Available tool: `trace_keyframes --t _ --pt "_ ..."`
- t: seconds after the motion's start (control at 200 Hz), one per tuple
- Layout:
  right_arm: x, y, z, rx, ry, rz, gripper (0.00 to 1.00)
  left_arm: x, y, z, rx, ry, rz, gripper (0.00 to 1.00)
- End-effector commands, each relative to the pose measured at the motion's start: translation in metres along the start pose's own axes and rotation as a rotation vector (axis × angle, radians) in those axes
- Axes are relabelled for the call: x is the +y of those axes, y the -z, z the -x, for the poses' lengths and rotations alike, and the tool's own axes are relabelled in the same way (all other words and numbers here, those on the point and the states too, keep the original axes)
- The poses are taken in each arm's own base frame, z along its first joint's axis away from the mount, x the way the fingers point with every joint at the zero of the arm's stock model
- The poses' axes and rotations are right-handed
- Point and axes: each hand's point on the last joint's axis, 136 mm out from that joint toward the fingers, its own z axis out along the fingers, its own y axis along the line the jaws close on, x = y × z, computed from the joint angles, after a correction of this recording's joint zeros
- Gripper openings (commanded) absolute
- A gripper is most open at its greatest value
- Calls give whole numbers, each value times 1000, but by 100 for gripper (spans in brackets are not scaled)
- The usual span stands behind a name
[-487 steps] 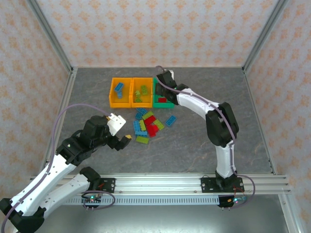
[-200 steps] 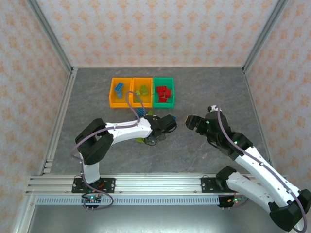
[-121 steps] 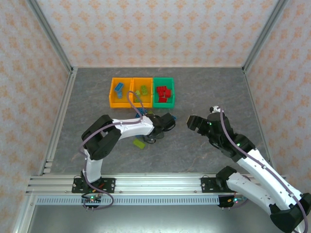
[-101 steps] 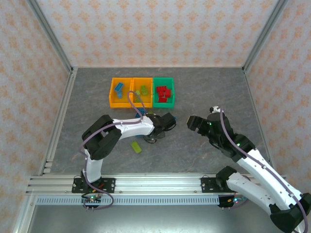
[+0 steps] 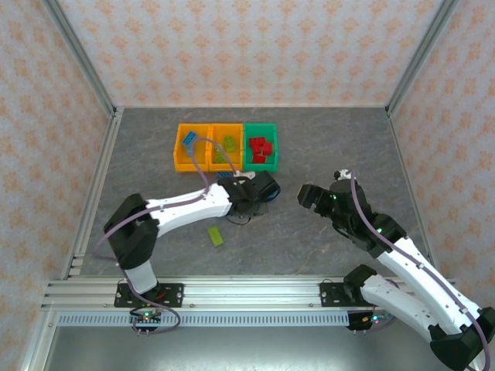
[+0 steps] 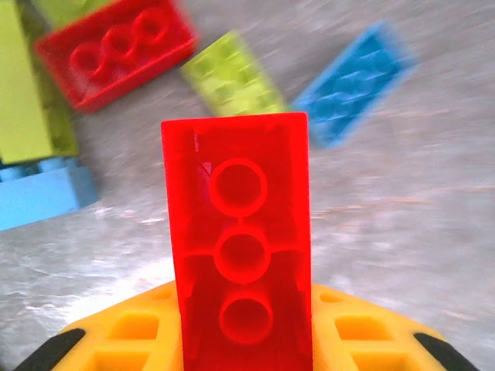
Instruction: Sort the legos into containers by color
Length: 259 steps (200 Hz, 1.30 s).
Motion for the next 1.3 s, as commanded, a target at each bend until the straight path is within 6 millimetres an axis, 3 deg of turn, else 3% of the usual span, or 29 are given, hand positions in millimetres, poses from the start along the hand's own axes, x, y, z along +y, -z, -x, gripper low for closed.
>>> trace_keyframes --t 0.0,0.085,0.185,0.25,0.41,0.515,0.616,0.751,0.836,0.911,0.956,1.081,1.196,1.291 --pt "6 7 11 -35 -39 15 92 -8 34 49 -150 -40 -9 26" --pt "5 7 11 -35 -53 14 92 -13 27 89 -197 -33 4 26" --pt "4 10 10 -28 -57 11 92 -20 5 135 -222 -34 29 25" --pt "2 14 10 -27 -57 1 92 -25 -22 155 -206 -45 47 24" --pt "-4 26 12 -54 -69 -5 92 -39 -51 200 -217 -56 62 26" --pt "-7 31 12 -66 -76 1 92 -38 -53 220 -250 -53 95 42" --pt "-8 32 10 -70 -79 9 92 -45 -40 226 -260 -57 62 56" --pt "-1 30 11 -68 -95 41 92 -50 3 226 -284 -66 17 57" --pt "8 29 12 -54 -101 79 91 -49 45 219 -319 -78 -21 57" --pt "19 25 10 -19 -98 109 90 -47 83 201 -352 -127 -57 56" --pt "26 19 7 12 -92 119 87 -44 116 190 -395 -171 -84 56" --pt "49 -9 -12 133 -40 112 83 -25 173 144 -474 -387 -102 56" --pt "73 -43 -35 241 86 63 81 11 200 106 -503 -532 -136 56" --pt "83 -77 -53 326 198 -9 81 44 202 79 -515 -670 -146 58"
